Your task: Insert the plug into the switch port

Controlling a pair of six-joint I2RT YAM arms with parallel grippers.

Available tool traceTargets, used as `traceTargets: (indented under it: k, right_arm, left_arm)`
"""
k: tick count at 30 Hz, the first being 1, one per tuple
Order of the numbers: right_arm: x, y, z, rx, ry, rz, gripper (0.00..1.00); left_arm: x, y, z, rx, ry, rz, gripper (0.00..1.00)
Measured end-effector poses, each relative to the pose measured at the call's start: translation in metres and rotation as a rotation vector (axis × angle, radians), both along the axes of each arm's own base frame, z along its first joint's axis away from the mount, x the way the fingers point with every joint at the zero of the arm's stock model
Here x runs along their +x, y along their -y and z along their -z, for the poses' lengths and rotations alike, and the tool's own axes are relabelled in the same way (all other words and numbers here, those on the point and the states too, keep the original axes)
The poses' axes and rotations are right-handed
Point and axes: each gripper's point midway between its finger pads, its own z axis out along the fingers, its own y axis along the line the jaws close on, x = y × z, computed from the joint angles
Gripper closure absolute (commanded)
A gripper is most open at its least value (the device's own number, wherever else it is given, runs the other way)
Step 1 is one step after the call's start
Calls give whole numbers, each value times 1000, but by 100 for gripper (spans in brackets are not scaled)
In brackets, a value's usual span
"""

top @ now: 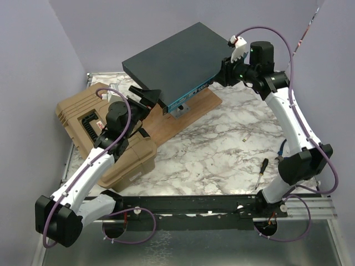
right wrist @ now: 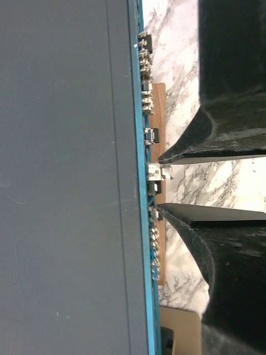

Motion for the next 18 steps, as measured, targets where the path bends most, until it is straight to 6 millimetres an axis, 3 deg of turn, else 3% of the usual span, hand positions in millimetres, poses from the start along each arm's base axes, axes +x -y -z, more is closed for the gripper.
traceTargets:
  k: [6, 9, 12, 18]
  right_arm:
    - [-20, 18, -31, 59, 107, 53, 57]
    - [-26, 29, -35, 78, 136, 86, 57]
    - [-26, 34, -24, 91, 127, 108, 58]
    - [-26, 33, 23, 105, 42, 127, 63]
  left_arm:
    - [6, 10, -5, -112, -10, 20, 5]
    - [10, 15, -6, -159, -14, 33, 7]
    - [14, 21, -4, -196, -26, 46, 12]
    - [19, 27, 3, -263, -54, 63, 28]
